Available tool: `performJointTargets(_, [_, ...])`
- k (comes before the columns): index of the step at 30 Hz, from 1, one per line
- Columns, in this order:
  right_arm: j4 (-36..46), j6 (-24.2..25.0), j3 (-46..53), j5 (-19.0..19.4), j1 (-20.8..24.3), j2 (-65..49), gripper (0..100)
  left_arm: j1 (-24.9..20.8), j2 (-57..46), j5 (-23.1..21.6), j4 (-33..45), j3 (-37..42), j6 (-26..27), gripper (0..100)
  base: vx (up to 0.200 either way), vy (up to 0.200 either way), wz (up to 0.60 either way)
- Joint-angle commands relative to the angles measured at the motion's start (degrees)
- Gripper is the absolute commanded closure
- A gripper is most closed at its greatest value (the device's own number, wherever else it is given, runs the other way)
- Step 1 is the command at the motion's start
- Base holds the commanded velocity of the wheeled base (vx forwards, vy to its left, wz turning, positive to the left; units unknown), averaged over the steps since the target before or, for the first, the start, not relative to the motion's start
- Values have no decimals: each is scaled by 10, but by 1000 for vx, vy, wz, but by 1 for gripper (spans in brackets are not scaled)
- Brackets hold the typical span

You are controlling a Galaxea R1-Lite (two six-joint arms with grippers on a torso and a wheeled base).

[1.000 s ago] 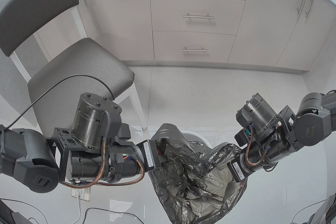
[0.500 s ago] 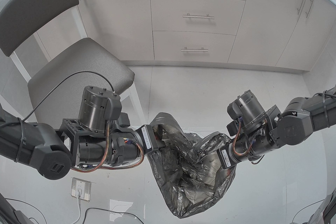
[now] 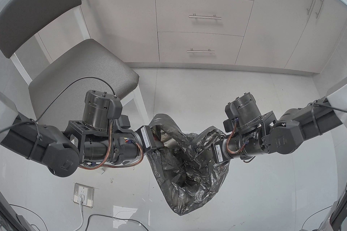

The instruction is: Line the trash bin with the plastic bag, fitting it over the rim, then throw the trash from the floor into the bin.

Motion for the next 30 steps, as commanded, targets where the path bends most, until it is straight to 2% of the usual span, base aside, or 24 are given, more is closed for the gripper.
performJointTargets(1, [-52, 0, 28, 1, 5, 49, 100, 27, 23, -17, -12, 1, 3, 100, 0, 0, 0])
performJointTargets(5, [-59, 0, 25, -1, 5, 64, 100, 35, 39, -25, -17, 0, 5, 100, 0, 0, 0])
performJointTargets(20, [-252, 1, 64, -6, -3, 132, 100, 52, 119, -28, -119, 4, 4, 100, 0, 0, 0])
performJointTargets(30, [-301, 1, 61, -9, -11, 176, 100, 52, 160, -29, -151, 4, 3, 100, 0, 0, 0])
